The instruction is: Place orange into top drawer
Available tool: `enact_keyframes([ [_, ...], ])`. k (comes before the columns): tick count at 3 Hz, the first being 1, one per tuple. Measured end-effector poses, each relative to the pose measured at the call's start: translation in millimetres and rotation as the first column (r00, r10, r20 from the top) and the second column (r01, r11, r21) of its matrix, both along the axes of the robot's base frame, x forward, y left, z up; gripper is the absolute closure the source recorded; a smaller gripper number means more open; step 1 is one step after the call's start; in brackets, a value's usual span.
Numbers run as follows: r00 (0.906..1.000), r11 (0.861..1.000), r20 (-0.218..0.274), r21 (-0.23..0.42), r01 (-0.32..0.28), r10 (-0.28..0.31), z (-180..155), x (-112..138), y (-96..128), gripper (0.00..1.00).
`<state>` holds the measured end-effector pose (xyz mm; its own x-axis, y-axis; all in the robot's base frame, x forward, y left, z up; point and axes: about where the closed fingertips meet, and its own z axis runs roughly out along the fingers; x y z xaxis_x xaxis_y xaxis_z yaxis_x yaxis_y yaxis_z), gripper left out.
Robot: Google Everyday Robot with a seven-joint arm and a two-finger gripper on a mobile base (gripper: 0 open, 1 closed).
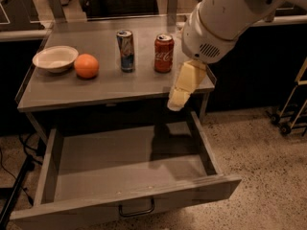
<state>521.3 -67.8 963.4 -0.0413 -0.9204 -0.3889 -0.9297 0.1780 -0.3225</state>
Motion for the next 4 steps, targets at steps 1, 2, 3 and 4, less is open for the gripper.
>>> enact_keyframes([
  [1, 0.9974, 0.997, -0.006, 0.041, -0.071, 0.071, -2, 27, 23, 0.0],
  [2, 0.9904, 0.989, -0.016, 0.066, -0.136, 0.137, -5, 47, 40, 0.0],
  [3, 0.9902, 0.988, -0.015, 0.068, -0.138, 0.139, -5, 49, 41, 0.0],
  [4, 0.9901, 0.991, -0.05, 0.025, -0.13, 0.131, -9, 48, 51, 0.0],
])
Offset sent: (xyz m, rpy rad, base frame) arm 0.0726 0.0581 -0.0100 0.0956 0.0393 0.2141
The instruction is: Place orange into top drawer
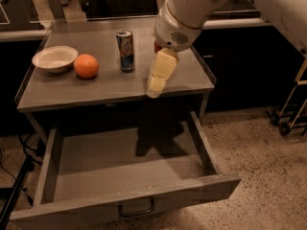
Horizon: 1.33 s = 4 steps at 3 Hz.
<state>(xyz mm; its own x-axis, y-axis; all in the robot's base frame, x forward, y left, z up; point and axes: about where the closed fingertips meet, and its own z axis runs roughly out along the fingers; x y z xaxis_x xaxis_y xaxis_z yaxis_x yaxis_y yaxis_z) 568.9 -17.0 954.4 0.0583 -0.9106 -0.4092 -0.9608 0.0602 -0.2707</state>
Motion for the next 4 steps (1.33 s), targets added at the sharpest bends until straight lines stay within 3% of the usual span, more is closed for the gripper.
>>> enact_keyframes([
  [1, 0.9992, 0.996, -0.025, -0.08, -0.032, 0.03, -3, 10, 16, 0.0],
  [2, 0.9971, 0.992, -0.022, -0.099, -0.075, 0.073, 2, 14, 27, 0.0],
  [4, 0.9972, 0.994, -0.019, -0.079, -0.074, 0.072, 2, 13, 27, 0.0],
])
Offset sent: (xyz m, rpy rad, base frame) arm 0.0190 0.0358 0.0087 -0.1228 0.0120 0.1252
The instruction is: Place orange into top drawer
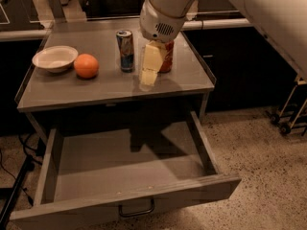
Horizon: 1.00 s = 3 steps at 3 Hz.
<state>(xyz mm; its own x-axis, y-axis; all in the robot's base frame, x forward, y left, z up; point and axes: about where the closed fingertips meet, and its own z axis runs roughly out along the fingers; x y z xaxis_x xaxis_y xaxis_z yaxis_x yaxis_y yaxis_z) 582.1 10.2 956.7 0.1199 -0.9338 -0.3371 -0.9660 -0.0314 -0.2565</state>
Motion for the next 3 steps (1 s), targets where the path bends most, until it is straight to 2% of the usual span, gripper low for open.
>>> enact_keyframes([
  [1, 0.9983, 0.998, 0.025, 0.024, -0.054, 0.053, 15, 18, 19, 0.0],
  [2, 0.9885, 0.988, 0.064, 0.069, -0.141, 0.137, 36, 43, 48, 0.0],
  [3, 0.9885, 0.988, 0.07, 0.074, -0.139, 0.134, 39, 43, 48, 0.0],
])
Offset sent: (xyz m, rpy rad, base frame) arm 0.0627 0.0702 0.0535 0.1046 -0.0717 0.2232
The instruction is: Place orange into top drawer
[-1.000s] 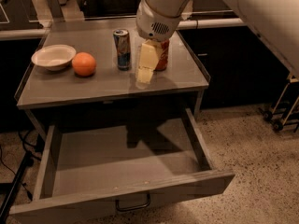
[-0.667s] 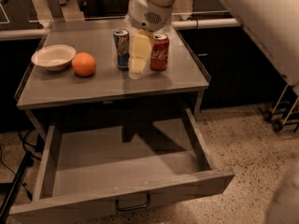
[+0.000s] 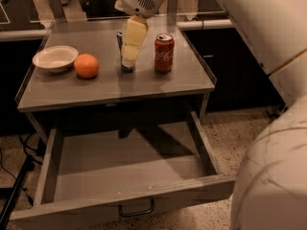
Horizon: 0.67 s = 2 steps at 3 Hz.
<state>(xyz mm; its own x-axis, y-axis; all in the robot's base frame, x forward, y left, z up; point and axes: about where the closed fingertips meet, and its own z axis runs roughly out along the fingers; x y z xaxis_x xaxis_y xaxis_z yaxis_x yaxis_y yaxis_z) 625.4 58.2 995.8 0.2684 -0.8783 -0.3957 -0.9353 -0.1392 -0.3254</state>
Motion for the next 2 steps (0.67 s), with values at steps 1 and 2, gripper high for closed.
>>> enact_keyframes([
  [1, 0.9995, 0.999, -0.029, -0.036, -0.01, 0.008, -5, 3, 11, 0.0],
  [2, 0.9969, 0.993, -0.049, -0.099, -0.066, 0.062, -8, 32, 52, 0.0],
])
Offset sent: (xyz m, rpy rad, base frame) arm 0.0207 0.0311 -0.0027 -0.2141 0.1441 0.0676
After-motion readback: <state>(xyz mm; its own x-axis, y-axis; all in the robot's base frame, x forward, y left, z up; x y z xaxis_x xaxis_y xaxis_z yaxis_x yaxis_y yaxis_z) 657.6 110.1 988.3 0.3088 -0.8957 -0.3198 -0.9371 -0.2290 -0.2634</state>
